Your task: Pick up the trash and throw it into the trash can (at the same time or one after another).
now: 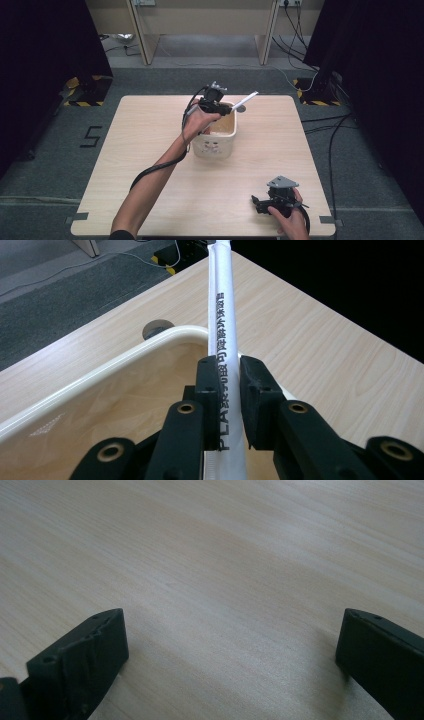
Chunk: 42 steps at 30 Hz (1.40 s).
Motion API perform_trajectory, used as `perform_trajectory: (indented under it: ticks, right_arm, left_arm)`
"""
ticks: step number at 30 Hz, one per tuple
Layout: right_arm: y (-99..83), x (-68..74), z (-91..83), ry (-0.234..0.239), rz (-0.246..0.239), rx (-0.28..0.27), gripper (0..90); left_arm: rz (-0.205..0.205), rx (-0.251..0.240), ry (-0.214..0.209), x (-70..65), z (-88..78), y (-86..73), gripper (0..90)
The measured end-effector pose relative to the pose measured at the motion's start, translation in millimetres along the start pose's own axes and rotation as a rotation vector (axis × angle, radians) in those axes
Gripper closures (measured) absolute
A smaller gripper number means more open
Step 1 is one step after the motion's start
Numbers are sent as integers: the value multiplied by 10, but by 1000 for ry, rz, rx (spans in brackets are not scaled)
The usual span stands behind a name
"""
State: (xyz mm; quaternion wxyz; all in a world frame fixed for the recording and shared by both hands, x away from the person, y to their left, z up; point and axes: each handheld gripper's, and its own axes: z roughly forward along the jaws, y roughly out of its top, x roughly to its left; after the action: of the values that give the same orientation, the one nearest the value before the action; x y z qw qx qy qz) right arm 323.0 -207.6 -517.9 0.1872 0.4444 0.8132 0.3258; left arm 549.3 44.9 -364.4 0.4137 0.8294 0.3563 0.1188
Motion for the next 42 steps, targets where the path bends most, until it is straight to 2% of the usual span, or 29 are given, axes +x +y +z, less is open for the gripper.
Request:
perform_trajectory:
  ticks: [6, 8, 9, 10, 12, 15, 17, 20, 24, 28, 30, 34, 37, 39, 42]
  right_arm:
    - [1, -5, -1, 5, 1, -1, 12]
    - [-4, -15, -13, -2, 16, -15, 72]
    - [-9, -28, -27, -2, 22, -30, 151]
    - [-14, -44, -37, 9, 32, -49, 183]
    - [-5, -101, -56, 27, 73, -57, 145]
    - [54, -180, -99, 23, 129, -92, 154]
    - [137, -240, -152, 28, 164, -135, 154]
    - [318, -344, -254, 21, 203, -197, 154]
    - [593, -473, -329, 22, 231, -244, 155]
    - [926, -577, -370, 68, 263, -294, 155]
    - [1088, -611, -378, 70, 260, -310, 154]
    - [1466, -678, -335, 135, 303, -347, 155]
    - [1691, -727, -267, 113, 301, -370, 156]
    - [1812, -761, -203, 142, 339, -387, 167]
    - [1976, -766, -107, 145, 356, -383, 185]
  left_arm:
    - [7, -9, -3, -34, 13, 13, 790]
    - [9, -18, -6, -50, 8, 19, 791]
    - [11, -21, -10, -58, 2, 23, 791]
    - [13, -25, -12, -66, -5, 27, 791]
    - [14, -34, -17, -77, -23, 38, 790]
    - [17, -49, -20, -80, -75, 52, 791]
    - [16, -59, -28, -84, -113, 60, 791]
    - [21, -74, -35, -103, -174, 76, 790]
    - [31, -92, -44, -139, -243, 92, 790]
    - [45, -105, -54, -181, -301, 96, 790]
    - [47, -110, -54, -190, -318, 102, 790]
    - [46, -118, -54, -190, -338, 105, 790]
    - [49, -120, -53, -186, -351, 96, 790]
    - [48, -124, -51, -182, -357, 89, 790]
    - [49, -125, -51, -178, -361, 80, 789]
